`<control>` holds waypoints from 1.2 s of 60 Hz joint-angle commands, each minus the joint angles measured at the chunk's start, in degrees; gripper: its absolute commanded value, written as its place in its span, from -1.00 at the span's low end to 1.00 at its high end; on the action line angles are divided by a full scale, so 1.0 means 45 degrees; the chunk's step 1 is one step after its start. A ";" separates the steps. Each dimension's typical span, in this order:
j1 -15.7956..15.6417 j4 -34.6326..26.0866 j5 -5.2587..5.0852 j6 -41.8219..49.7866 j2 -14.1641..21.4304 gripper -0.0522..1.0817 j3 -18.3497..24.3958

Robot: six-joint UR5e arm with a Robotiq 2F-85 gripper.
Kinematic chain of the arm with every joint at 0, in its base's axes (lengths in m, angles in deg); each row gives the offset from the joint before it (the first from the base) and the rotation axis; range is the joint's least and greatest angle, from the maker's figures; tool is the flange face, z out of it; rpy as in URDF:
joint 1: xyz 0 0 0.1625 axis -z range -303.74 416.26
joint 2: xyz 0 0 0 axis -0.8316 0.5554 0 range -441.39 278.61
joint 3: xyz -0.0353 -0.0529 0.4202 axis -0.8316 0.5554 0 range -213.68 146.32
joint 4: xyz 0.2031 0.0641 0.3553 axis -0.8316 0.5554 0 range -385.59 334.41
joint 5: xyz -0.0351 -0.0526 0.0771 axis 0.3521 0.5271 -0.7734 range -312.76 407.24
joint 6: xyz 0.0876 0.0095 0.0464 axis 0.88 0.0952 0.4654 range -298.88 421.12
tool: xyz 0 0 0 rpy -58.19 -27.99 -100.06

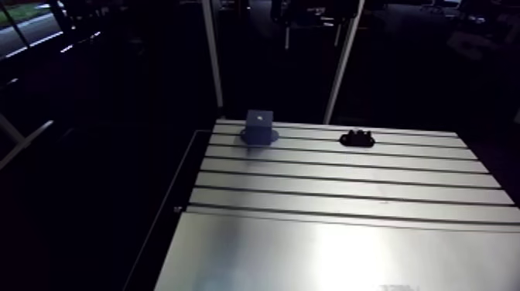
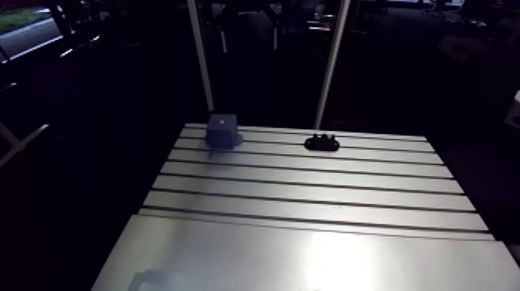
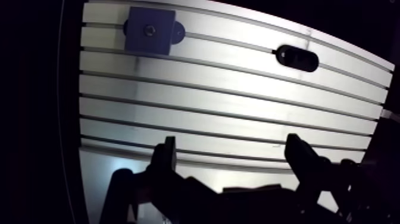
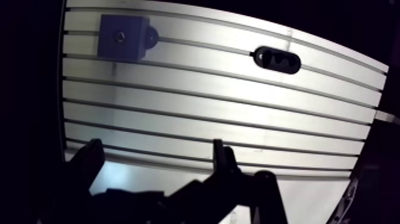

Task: Pick up the M10 bolt and insert it into the hex recess until seated.

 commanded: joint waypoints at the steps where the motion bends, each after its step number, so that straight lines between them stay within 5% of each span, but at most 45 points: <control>1: 0.0907 -0.0714 -0.0049 -0.0242 0.1922 -0.88 -0.1076; 33: 0.0953 -0.1414 -0.0108 0.0148 0.2004 -0.89 -0.0711; 43: 0.0953 -0.1828 -0.0378 0.0226 0.1981 -0.89 -0.0551; 72: 0.0973 -0.1922 -0.0362 0.0227 0.2080 -0.89 -0.0779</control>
